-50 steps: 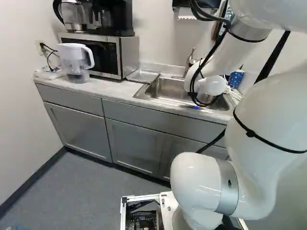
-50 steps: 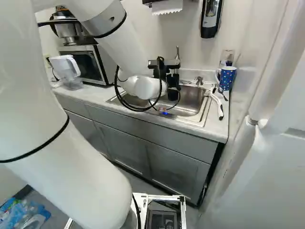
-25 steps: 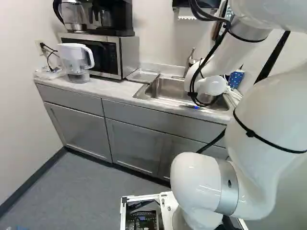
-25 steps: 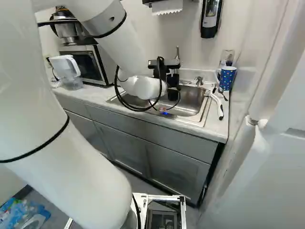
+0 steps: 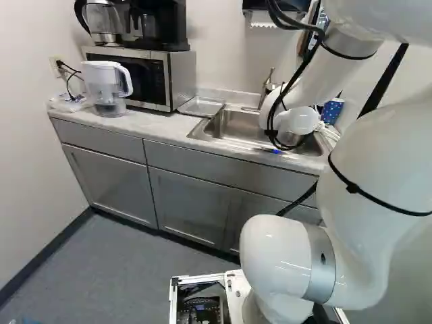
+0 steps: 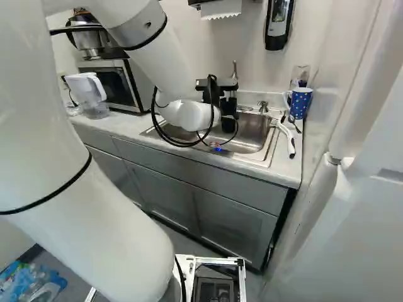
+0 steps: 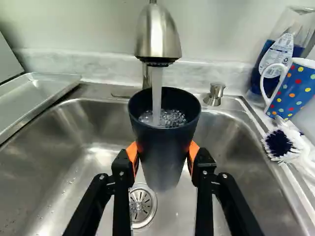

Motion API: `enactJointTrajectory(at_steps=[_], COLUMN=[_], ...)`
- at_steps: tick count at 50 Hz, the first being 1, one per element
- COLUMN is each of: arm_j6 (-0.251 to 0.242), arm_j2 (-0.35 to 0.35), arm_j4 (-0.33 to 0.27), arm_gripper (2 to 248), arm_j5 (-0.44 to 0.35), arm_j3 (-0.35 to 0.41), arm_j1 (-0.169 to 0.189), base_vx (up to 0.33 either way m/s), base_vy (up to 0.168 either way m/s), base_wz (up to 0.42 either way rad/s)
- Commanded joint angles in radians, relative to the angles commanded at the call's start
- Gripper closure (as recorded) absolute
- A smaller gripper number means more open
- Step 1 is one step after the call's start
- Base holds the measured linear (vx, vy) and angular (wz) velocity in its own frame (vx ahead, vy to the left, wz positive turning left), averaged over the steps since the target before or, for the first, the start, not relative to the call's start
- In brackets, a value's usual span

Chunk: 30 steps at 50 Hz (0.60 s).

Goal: Rinse the cup and place it in the tray

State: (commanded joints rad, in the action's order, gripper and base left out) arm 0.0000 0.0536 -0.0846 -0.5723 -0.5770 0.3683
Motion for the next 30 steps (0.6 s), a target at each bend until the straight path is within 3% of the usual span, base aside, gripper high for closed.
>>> enactJointTrajectory(at_steps=[30], arm_j6=[0.000], arm_j2=[0.000], arm_j4=[0.000], arm_gripper=[131], arm_j5=[0.000], arm_j3=[0.000], arm_j1=[0.000], base_vx=[0.000], base_vy=[0.000], base_wz=[0.000])
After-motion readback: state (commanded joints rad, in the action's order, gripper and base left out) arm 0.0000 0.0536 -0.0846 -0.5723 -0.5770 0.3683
